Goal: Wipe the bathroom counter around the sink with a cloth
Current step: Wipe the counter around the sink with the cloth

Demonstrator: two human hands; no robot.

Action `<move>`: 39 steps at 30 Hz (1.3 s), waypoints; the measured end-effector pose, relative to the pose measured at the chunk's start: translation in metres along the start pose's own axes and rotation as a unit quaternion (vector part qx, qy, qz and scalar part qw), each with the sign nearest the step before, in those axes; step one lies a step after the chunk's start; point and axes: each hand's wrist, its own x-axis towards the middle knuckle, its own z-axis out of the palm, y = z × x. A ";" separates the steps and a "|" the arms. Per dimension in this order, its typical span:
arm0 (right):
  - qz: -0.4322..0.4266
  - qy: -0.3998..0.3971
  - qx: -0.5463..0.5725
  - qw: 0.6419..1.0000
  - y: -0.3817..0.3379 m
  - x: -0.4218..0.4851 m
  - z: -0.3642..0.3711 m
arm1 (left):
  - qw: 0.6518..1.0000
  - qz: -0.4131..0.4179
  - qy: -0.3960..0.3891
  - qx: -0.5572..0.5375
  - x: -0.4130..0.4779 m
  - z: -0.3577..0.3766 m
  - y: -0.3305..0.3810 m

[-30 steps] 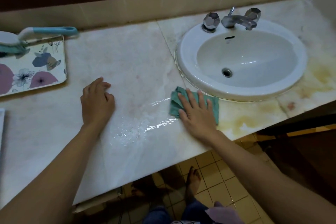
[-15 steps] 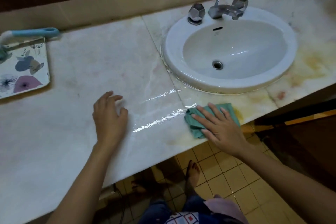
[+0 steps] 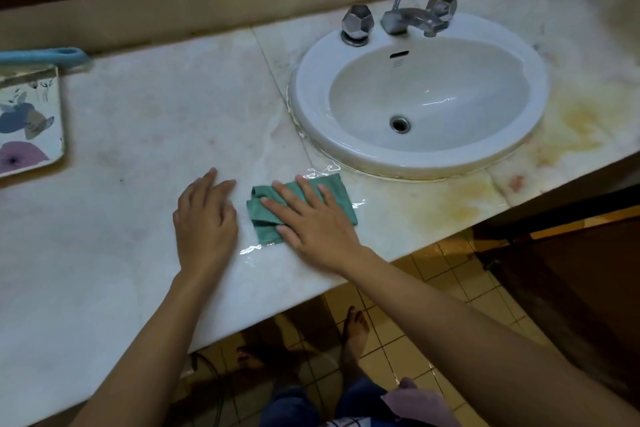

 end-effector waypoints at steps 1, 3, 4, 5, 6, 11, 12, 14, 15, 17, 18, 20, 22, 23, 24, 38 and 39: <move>-0.020 0.000 -0.005 1.000 0.008 -0.013 0.000 | 1.000 -0.001 0.004 -0.007 0.000 0.000 0.000; -0.051 -0.008 -0.017 0.999 0.032 -0.046 0.002 | 1.000 -0.003 0.013 -0.020 0.000 0.000 0.002; -0.053 -0.012 -0.023 0.998 0.047 -0.063 0.002 | 1.000 -0.006 0.015 -0.023 0.000 0.000 0.002; -0.042 -0.015 -0.028 0.999 0.064 -0.079 0.002 | 1.000 -0.007 0.015 -0.023 0.000 0.000 0.003; -0.017 -0.016 -0.030 0.999 0.080 -0.092 0.001 | 1.000 -0.007 0.015 -0.021 -0.001 0.000 0.003; 0.128 -0.009 0.007 0.992 0.106 -0.108 -0.008 | 1.000 -0.013 0.013 -0.012 0.001 0.000 0.004; 0.133 -0.007 0.009 0.991 0.099 -0.104 -0.007 | 1.000 -0.013 0.014 -0.010 0.001 0.000 0.005; 0.110 -0.007 0.006 0.994 0.077 -0.093 -0.004 | 1.000 -0.012 0.017 -0.012 0.002 0.000 0.005; 0.084 -0.006 -0.001 0.996 0.065 -0.086 -0.001 | 1.000 -0.012 0.018 -0.013 0.002 0.000 0.005; 0.035 -0.006 -0.004 0.999 0.039 -0.065 0.003 | 1.000 -0.015 0.017 -0.014 0.002 0.000 0.005; 0.021 -0.006 0.003 1.000 0.027 -0.051 0.006 | 1.000 -0.015 0.016 -0.017 0.002 0.000 0.005; -0.001 -0.003 0.013 1.000 0.003 -0.019 0.008 | 0.999 -0.009 0.018 -0.025 0.002 0.000 0.002; -0.012 -0.001 0.015 1.000 -0.014 0.015 0.007 | 0.999 -0.004 0.029 -0.044 0.001 -0.001 0.000; -0.013 -0.002 0.015 1.000 -0.018 0.031 0.005 | 0.997 -0.006 0.039 -0.062 0.001 -0.001 -0.001; -0.016 -0.005 0.013 1.000 -0.019 0.045 0.003 | 0.995 -0.014 0.049 -0.081 0.001 -0.001 -0.001; -0.006 -0.017 -0.029 0.999 0.064 -0.013 -0.010 | 0.995 -0.031 0.052 -0.081 0.001 -0.001 0.000; -0.015 -0.019 -0.041 0.999 0.078 -0.033 -0.010 | 0.995 -0.032 0.052 -0.082 0.001 -0.001 0.001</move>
